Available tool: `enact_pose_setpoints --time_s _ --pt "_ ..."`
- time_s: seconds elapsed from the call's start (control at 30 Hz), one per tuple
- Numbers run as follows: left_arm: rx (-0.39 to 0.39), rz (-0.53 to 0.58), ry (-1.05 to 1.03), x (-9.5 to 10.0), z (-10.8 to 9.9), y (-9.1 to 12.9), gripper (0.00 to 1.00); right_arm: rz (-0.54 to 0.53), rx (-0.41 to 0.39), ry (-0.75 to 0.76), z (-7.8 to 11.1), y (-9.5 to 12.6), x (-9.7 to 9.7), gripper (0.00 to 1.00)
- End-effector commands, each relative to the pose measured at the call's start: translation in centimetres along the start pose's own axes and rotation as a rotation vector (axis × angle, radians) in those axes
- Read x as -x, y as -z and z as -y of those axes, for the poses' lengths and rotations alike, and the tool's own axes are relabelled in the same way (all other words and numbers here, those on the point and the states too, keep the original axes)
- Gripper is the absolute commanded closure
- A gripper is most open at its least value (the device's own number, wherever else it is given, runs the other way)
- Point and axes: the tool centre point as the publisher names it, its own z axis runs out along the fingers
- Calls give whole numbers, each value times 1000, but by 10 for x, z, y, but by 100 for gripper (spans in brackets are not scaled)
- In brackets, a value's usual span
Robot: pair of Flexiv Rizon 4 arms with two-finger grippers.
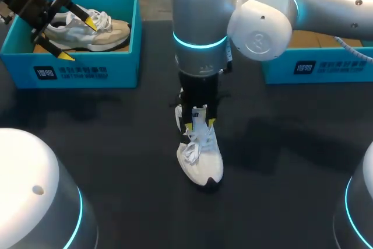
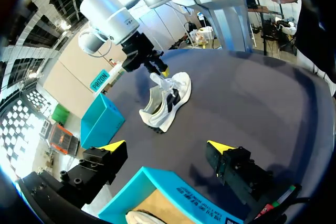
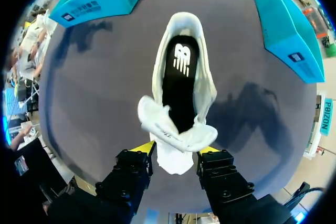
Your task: Take the shoe out of the shoebox, open the shoe tongue, remove and reinsert the insole, then place the shoe into the shoebox
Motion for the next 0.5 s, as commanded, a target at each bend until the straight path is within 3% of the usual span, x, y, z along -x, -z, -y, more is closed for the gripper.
enact_pose_setpoints --time_s 0.03,0.27,0.5 --pt "1 -3 0 0 0 0 0 -5 -13 19 -14 -6 -1 58" --pt "1 -3 0 0 0 0 0 -3 -42 56 -25 -16 2 58" --pt "1 -3 0 0 0 0 0 16 -41 36 -8 2 4 59"
